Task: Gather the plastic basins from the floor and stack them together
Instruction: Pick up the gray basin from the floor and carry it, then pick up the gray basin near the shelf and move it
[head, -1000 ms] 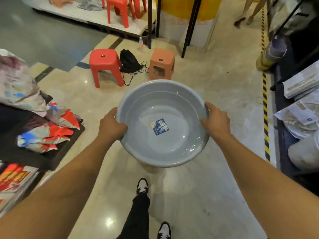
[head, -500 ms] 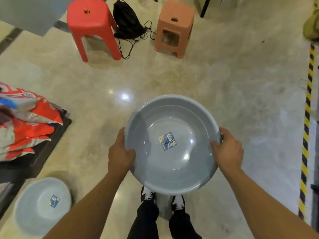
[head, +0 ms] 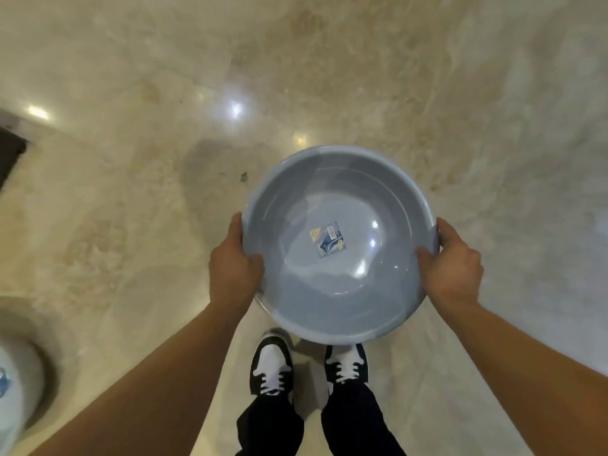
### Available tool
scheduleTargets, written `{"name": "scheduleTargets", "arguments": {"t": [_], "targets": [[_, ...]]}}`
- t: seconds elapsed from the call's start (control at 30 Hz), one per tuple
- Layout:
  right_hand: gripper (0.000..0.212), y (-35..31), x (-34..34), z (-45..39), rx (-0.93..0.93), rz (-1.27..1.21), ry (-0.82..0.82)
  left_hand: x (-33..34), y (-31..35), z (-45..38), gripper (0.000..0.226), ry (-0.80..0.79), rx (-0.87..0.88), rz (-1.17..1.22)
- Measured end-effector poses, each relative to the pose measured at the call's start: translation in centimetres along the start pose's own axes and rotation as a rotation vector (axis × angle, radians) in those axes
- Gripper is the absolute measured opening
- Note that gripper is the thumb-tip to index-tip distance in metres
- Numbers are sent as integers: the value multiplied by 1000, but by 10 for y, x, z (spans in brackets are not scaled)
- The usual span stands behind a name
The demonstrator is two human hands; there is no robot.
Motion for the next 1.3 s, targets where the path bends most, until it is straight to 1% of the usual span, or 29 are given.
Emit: {"name": "scheduleTargets", "arguments": {"t": [0.07,0.23,0.37,0.43,0.5,0.6,0.63,0.7,0.77,0.8,0.9,0.97,1.03,1.1,1.2,1.3], "targets": [[51,15,24,-13,27,37,-15,20,-17,-8,62,-4,7,-4],[49,36,66,-33,36,180,-71,50,-42,-14,69,-14,-62,-1],[37,44,85,-38,27,219,-85,62,-58,-13,79,-5,-154,-64],[37,45,91,-40,15,252,-93,68,-65,-13,80,-14,-178,-96],[40,46,97,-43,13,285,-120,72,-71,-17,81,-17,-196,-105],[31,44,101,-50,38,310,-210,74,-78,-25,82,-56,-177,-158],[33,42,101,-51,45,315,-256,72,-78,-26,83,-83,-161,-191],[50,27,94,-48,10,335,-320,56,-72,-24,87,-107,-151,-258],[70,5,82,-43,-95,369,-296,36,-61,-21,87,-68,-131,-313],[74,-17,73,-35,-183,379,-282,16,-49,-17,85,-23,-105,-334],[74,-104,46,0,-478,433,-270,-56,-12,3,76,100,-4,-425],[73,-168,31,30,-686,487,-287,-111,6,21,73,166,9,-475],[73,-229,17,63,-855,542,-306,-168,18,44,70,240,-6,-513],[73,-286,1,100,-1004,592,-306,-229,24,77,68,317,-60,-547],[72,-366,-18,173,-1209,596,-306,-322,13,146,66,419,-239,-560],[70,-431,-24,263,-1397,598,-337,-394,-14,221,65,447,-407,-581]]}}
Point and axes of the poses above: each hand's wrist, its own z-axis away from the middle knuckle, its own x-axis out of the palm, y = z × x, the point moved 6 cm from there along -z, towards the middle knuckle, and after that the axes turned 7 degrees about -z, right-handed, at the moved point
